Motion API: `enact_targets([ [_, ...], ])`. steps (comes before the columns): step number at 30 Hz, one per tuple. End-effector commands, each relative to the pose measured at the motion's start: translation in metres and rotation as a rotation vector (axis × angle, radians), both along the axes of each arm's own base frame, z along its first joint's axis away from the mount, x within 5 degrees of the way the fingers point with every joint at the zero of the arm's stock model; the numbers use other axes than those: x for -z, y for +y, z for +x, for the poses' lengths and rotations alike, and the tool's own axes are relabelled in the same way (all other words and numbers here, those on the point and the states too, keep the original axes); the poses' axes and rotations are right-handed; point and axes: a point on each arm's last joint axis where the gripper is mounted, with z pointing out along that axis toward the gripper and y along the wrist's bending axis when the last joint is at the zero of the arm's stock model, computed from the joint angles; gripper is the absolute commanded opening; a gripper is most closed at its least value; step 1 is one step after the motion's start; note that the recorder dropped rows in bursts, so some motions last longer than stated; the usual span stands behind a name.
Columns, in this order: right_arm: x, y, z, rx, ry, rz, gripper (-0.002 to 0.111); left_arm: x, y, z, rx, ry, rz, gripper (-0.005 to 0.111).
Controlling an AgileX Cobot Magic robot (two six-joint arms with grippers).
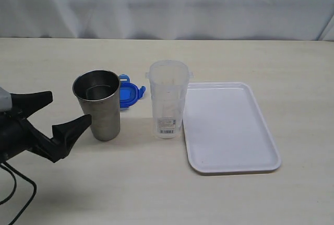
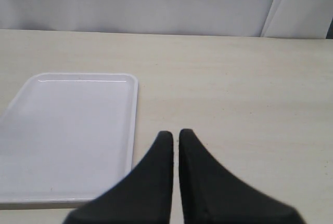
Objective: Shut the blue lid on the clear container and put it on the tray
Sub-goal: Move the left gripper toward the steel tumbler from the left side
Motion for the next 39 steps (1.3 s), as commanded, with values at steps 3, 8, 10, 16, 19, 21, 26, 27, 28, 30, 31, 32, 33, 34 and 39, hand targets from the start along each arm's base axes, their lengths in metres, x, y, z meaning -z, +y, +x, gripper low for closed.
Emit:
enact_targets([
  [3,0.0,0.0,0.0,-0.002,-0.002,0.0,0.004,0.017,-0.006,0.018,0.049,0.03,0.0,0.105],
  [8,0.0,0.0,0.0,-0.002,-0.002,0.0,0.004,0.026,-0.009,0.028,0.088,0.044,0.004,0.105],
  [10,0.0,0.0,0.0,-0.002,-0.002,0.0,0.004,0.028,-0.011,0.028,0.121,0.044,0.007,0.105],
  [16,0.0,0.0,0.0,-0.002,-0.002,0.0,0.004,0.035,-0.013,0.038,0.139,0.047,0.009,0.105],
  [19,0.0,0.0,0.0,-0.002,-0.002,0.0,0.004,0.038,-0.014,0.045,0.148,0.043,0.01,0.105],
  [21,0.0,0.0,0.0,-0.002,-0.002,0.0,0.004,0.04,-0.016,0.047,0.178,0.042,0.013,0.105],
  [26,0.0,0.0,0.0,-0.002,-0.002,0.0,0.004,0.042,-0.021,0.053,0.253,0.023,0.021,0.105],
  [27,0.0,0.0,0.0,-0.002,-0.002,0.0,0.004,0.042,-0.022,0.055,0.252,0.015,0.021,0.105],
  [28,0.0,0.0,0.0,-0.002,-0.002,0.0,0.004,0.04,-0.022,0.059,0.252,0.0,0.022,0.105],
  [30,0.0,0.0,0.0,-0.002,-0.002,0.0,0.004,0.037,-0.022,0.066,0.247,-0.026,0.023,0.105],
  [31,0.0,0.0,0.0,-0.002,-0.002,0.0,0.004,0.037,-0.022,0.068,0.246,-0.03,0.023,0.105],
  [32,0.0,0.0,0.0,-0.002,-0.002,0.0,0.004,0.037,-0.022,0.069,0.248,-0.032,0.023,0.105],
  [33,0.0,0.0,0.0,-0.002,-0.002,0.0,0.004,0.037,-0.023,0.071,0.251,-0.038,0.024,0.105],
  [34,0.0,0.0,0.0,-0.002,-0.002,0.0,0.004,0.038,-0.023,0.075,0.25,-0.043,0.024,0.105],
  [39,0.0,0.0,0.0,-0.002,-0.002,0.0,0.004,0.036,-0.022,0.083,0.231,-0.063,0.022,0.105],
])
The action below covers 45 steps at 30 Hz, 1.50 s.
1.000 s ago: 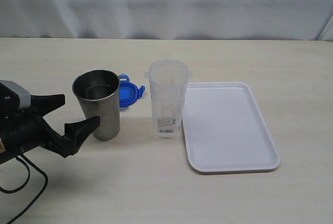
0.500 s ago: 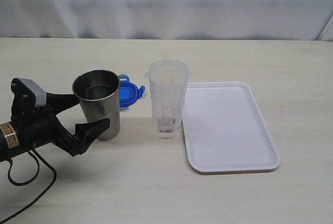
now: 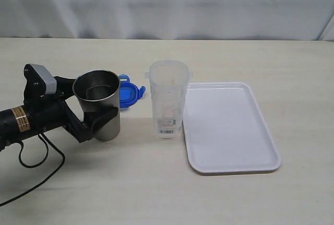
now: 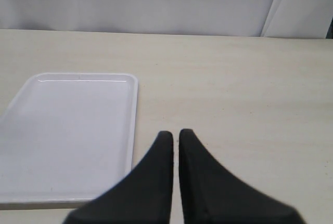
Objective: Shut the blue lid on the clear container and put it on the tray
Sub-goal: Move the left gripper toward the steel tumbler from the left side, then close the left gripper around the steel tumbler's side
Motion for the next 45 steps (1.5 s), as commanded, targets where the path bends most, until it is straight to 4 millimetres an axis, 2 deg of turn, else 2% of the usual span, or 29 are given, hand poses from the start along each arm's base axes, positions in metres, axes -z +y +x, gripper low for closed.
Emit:
enact_targets([
  [1,0.0,0.0,0.0,-0.002,-0.003,0.0,0.004,0.002,-0.001,0.003,-0.024,0.0,-0.013,0.105],
  [5,0.0,0.0,0.0,-0.002,-0.003,0.0,0.004,0.01,-0.009,0.007,-0.01,0.012,-0.015,0.105],
  [9,0.0,0.0,0.0,-0.002,-0.003,0.0,0.004,0.008,-0.018,0.013,0.005,-0.015,-0.018,0.105],
  [14,0.0,0.0,0.0,-0.002,-0.003,0.0,0.004,0.007,-0.016,0.017,-0.038,-0.016,-0.026,0.105],
  [45,0.0,0.0,0.0,-0.002,-0.003,0.0,0.004,0.007,-0.016,0.016,-0.032,-0.012,-0.028,0.105],
])
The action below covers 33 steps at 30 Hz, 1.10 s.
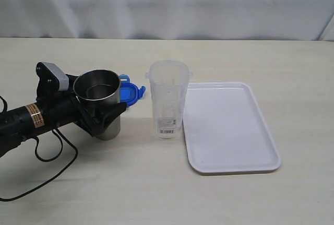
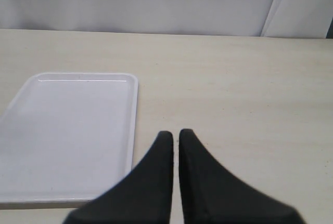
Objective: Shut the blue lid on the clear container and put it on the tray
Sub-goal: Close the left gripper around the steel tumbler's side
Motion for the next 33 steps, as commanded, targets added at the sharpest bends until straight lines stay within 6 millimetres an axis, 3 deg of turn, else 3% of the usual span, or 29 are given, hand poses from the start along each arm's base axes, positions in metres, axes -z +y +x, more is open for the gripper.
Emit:
enact_targets([
  [1,0.0003,0.0001,-0.0002,-0.002,-0.003,0.0,0.004,-0.0012,-0.0006,0.0021,-0.006,-0.006,-0.011,0.105],
  [5,0.0003,0.0001,-0.0002,-0.002,-0.003,0.0,0.004,-0.0012,-0.0006,0.0021,-0.006,-0.006,-0.011,0.099],
  [14,0.0003,0.0001,-0.0002,-0.002,-0.003,0.0,0.004,-0.0006,-0.0034,-0.0013,0.044,-0.006,-0.003,0.035],
  [19,0.0003,0.0001,-0.0002,-0.002,-0.003,0.0,0.004,-0.0005,-0.0037,-0.0018,0.047,0.009,-0.014,0.019],
  [22,0.0003,0.0001,-0.0002,-0.002,-0.003,0.0,0.004,-0.0005,-0.0038,-0.0019,0.049,0.009,-0.014,0.003],
  [33,0.0003,0.0001,-0.0002,-0.002,-0.003,0.0,0.004,-0.0019,-0.0033,-0.001,0.037,0.009,-0.02,0.0],
])
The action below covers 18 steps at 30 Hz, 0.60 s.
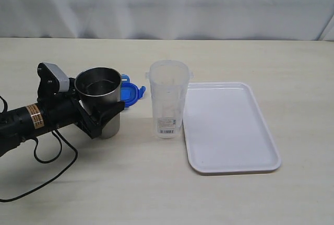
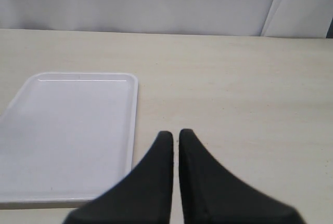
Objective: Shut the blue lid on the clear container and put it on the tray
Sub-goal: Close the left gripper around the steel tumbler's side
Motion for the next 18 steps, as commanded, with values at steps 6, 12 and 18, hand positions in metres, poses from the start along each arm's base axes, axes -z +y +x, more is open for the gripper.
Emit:
enact_targets([
  [6,0.0,0.0,0.0,-0.002,-0.004,0.0,0.004,-0.015,-0.001,0.003,-0.001,-0.04,-0.022,0.0],
  [12,0.0,0.0,0.0,-0.002,-0.004,0.0,0.004,-0.027,-0.001,0.004,-0.009,-0.078,-0.028,0.0],
  [18,0.0,0.0,0.0,-0.002,-0.004,0.0,0.004,-0.036,0.0,0.004,-0.016,-0.106,-0.034,0.0],
])
